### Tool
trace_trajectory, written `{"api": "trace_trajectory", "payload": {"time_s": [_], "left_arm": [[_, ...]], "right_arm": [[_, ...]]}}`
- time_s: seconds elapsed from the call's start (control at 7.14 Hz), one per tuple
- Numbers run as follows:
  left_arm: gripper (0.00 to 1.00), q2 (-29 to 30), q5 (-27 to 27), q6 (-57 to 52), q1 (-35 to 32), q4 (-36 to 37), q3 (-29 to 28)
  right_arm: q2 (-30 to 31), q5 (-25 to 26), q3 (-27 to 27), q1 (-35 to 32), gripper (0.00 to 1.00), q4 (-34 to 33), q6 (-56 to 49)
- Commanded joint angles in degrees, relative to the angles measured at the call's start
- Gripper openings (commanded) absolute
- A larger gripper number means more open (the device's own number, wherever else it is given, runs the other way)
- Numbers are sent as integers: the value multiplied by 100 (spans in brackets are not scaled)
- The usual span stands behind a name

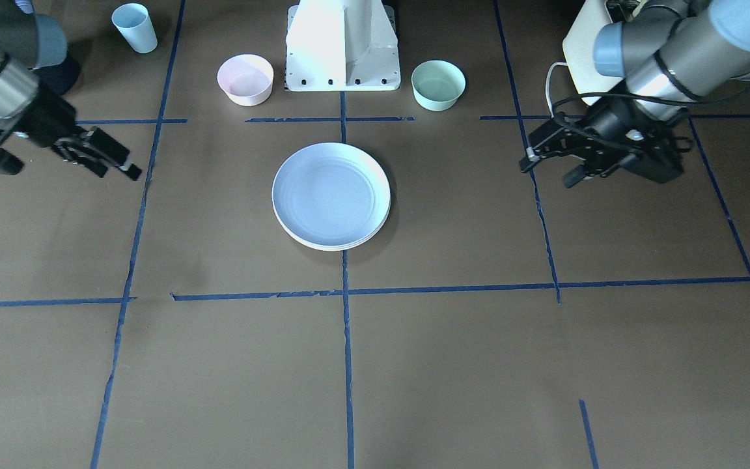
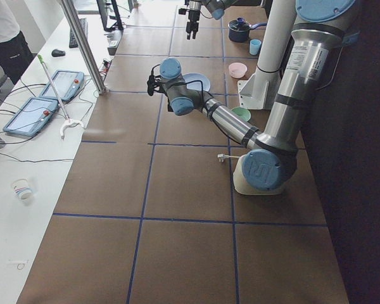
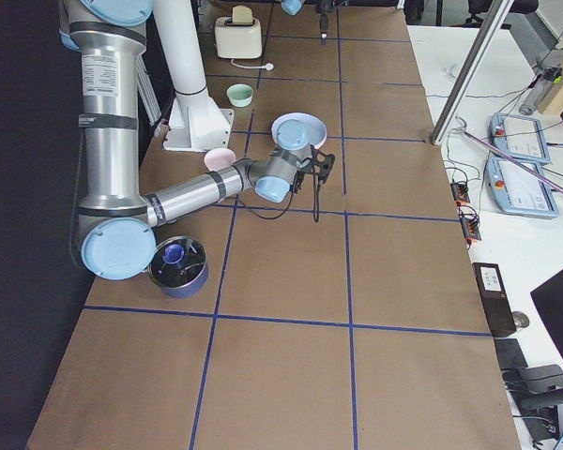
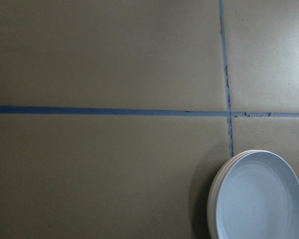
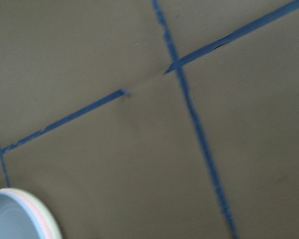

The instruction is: Stack three plates with pink and blue

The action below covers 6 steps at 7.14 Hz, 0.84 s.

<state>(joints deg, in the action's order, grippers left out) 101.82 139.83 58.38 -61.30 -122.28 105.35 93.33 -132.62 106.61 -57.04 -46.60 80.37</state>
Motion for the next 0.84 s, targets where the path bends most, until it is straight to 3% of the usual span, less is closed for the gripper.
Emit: {"api": "trace_trajectory", "payload": {"time_s": [0.0, 0.14, 0.42, 0.56, 0.7], "left_arm": [[100, -548, 142, -1576, -880, 316, -6], [100, -602, -268, -2585, -1223, 1050, 98], [100, -594, -1506, -5146, -1592, 3190, 580], [100, -559, -1520, -5901, -1726, 3968, 618], [100, -672, -1346, -5969, -1849, 4289, 557]], "right_arm": [[256, -405, -909, -1121, 100, -15, -2139], [265, -422, -1193, -1473, 100, -233, -2948], [248, -466, -1161, -2185, 100, -1546, -4984], [221, -466, -1152, -2528, 100, -2232, -5970], [186, -466, -1152, -2801, 100, -2883, -6832]]}}
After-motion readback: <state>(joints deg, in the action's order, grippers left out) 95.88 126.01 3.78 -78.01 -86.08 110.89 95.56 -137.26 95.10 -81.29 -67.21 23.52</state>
